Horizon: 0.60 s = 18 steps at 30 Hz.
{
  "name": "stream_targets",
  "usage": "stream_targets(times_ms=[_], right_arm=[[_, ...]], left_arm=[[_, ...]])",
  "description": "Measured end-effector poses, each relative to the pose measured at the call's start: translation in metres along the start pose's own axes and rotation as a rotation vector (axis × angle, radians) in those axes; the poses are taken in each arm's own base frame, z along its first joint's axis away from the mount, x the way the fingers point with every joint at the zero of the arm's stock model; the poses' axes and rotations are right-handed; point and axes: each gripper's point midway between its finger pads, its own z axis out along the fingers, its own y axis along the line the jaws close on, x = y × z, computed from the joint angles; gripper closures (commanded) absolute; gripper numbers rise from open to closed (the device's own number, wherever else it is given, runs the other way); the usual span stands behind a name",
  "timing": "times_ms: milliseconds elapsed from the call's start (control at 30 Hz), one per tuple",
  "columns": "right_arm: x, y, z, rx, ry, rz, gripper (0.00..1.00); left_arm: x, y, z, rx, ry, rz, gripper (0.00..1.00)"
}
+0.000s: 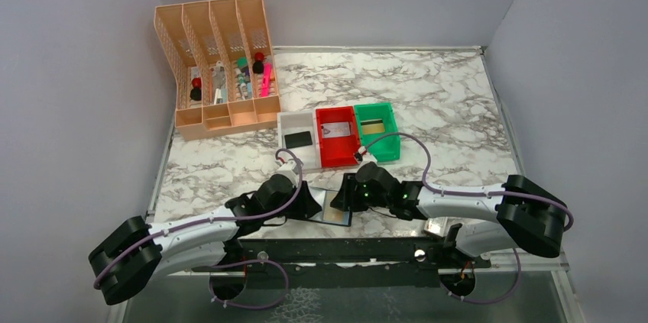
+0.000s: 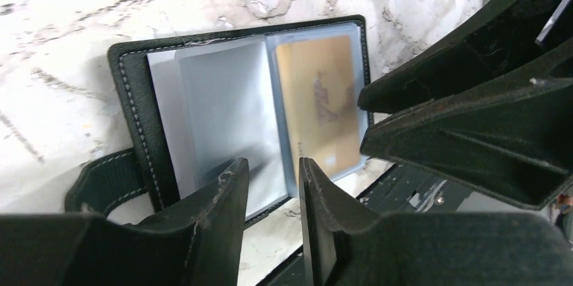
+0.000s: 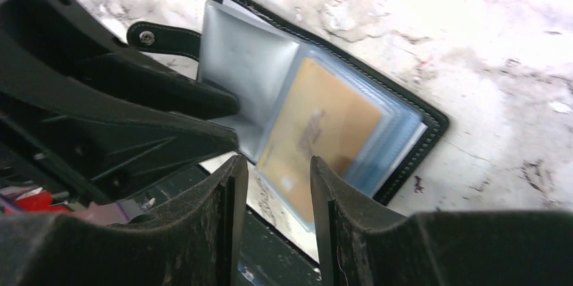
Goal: Take the credit cards out of the card holder
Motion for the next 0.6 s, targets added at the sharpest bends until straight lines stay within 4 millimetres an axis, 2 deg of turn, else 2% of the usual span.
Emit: stream_targets(times_ms=[233, 600], right_arm=[[0.006, -0.021, -0.002, 0.092, 0.016, -0.003, 0.55], [0.007, -0.019, 0.002, 0.082, 0.019, -0.004, 0.56]], left_arm=[[-0.007, 0.012, -0.007, -0.072, -0.030, 0.029, 0.53], [-0.004, 0.016, -0.002, -0.098, -0.013, 0.041, 0.61]])
